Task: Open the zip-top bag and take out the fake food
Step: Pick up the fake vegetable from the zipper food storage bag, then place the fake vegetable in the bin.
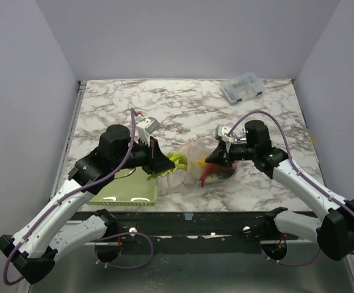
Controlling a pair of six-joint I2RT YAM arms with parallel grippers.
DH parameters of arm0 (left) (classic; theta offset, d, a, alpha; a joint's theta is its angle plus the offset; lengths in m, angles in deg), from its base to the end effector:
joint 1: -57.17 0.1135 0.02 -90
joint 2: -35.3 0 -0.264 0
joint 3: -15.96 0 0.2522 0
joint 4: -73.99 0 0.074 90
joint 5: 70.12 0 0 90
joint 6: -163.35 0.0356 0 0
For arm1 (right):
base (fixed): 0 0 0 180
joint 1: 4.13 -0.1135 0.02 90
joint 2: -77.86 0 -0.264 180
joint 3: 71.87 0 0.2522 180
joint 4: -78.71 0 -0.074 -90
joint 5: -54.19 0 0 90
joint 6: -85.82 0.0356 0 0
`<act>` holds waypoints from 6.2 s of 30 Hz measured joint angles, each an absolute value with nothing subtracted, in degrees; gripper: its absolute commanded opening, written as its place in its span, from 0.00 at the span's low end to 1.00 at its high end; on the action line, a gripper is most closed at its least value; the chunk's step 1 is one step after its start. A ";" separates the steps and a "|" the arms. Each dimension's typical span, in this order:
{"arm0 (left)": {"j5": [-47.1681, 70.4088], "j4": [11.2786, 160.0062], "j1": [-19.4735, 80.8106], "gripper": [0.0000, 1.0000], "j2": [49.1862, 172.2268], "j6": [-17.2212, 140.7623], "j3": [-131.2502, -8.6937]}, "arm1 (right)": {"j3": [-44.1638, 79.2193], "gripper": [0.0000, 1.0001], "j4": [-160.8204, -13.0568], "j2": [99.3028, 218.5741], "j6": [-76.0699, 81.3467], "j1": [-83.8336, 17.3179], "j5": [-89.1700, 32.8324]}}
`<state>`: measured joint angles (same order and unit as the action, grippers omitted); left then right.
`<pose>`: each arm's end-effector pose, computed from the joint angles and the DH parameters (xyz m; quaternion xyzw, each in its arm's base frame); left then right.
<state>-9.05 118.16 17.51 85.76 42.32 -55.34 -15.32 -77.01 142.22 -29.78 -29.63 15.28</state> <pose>0.1308 -0.1308 0.3652 0.1977 0.7964 -0.4781 0.3133 0.2022 0.1271 0.2660 -0.5288 0.6222 0.3769 0.4371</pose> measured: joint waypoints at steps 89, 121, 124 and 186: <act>56.39 157.11 21.97 0.00 67.03 49.54 -62.79 | -16.13 0.00 -75.44 139.72 -32.38 -23.14 17.58; 39.10 143.58 23.04 0.00 75.64 54.91 -63.19 | -16.52 0.00 -75.46 139.55 -32.60 -22.20 18.14; 37.25 141.42 23.56 0.00 75.72 54.94 -61.44 | -16.52 0.00 -75.44 139.55 -32.62 -22.11 18.21; 31.19 135.06 52.72 0.99 70.74 57.10 -50.97 | -16.98 0.00 -75.24 138.59 -33.45 -21.63 21.05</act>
